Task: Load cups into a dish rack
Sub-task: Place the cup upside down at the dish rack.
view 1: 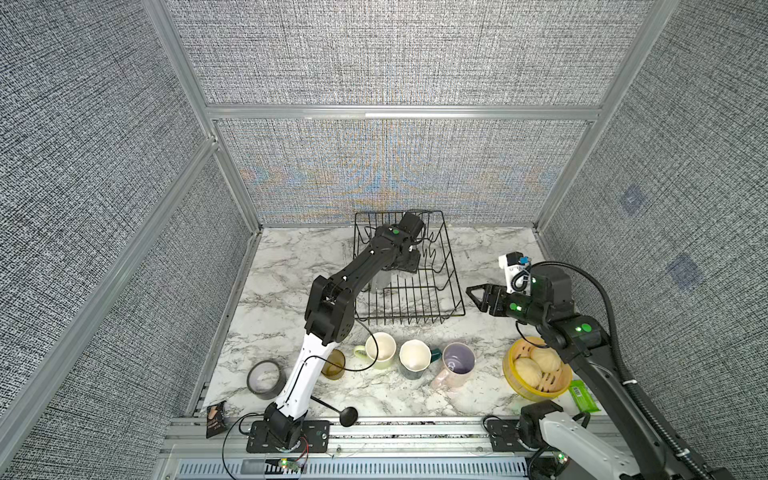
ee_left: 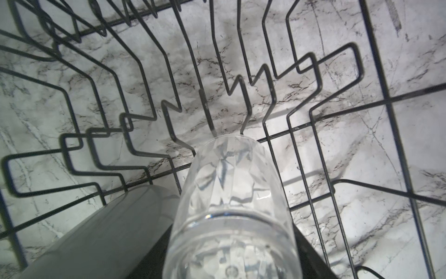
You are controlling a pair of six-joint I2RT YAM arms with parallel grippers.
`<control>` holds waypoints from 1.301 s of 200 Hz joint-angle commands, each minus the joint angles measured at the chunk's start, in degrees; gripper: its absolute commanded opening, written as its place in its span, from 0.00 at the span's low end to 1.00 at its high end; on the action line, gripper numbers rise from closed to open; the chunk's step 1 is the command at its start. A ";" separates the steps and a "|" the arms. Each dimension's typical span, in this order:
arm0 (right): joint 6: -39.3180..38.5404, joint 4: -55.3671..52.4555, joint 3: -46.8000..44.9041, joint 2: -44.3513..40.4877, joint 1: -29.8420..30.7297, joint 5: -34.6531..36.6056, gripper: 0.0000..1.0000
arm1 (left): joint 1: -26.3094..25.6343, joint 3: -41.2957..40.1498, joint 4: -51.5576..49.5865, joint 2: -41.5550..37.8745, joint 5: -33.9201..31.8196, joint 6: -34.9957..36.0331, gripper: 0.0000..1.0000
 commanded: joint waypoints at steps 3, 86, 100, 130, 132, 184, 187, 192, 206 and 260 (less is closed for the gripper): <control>-1.20 0.15 -0.49 -0.44 0.03 0.36 0.69 | 0.01 1.29 -0.37 1.36 -0.56 0.02 0.60; -1.56 -0.73 -1.77 -2.48 0.02 0.75 0.69 | -0.21 0.65 -1.08 1.37 -0.69 0.35 0.72; -1.56 -0.41 -2.22 -2.55 0.02 0.51 0.69 | -0.25 0.51 -1.16 1.37 -0.96 0.63 0.73; -2.00 -1.73 -1.07 -2.46 0.02 0.55 0.69 | -0.42 0.15 0.47 1.27 0.07 1.07 0.73; -2.00 -1.61 -1.09 -2.50 0.02 0.57 0.69 | -0.43 0.15 0.54 1.38 0.01 1.09 0.73; -2.26 -1.77 -0.48 -2.06 0.02 0.70 0.69 | -0.62 0.15 0.77 -1.54 0.00 1.03 0.73; -2.26 -1.52 -0.65 -2.04 0.02 0.70 0.69 | -0.65 0.07 0.73 -1.93 -0.09 0.99 0.73; -2.22 -1.41 -0.71 -1.94 0.02 0.78 0.69 | -0.72 -0.10 0.62 -2.57 -0.12 0.97 0.73; -3.57 -2.16 -0.05 -1.29 0.02 0.42 0.69 | -0.93 -0.77 0.59 -4.79 -0.02 0.56 0.73; -6.34 -7.19 4.37 0.86 -0.68 15.34 0.99 | -1.09 -10.63 1.04 -18.20 -0.74 -0.68 0.74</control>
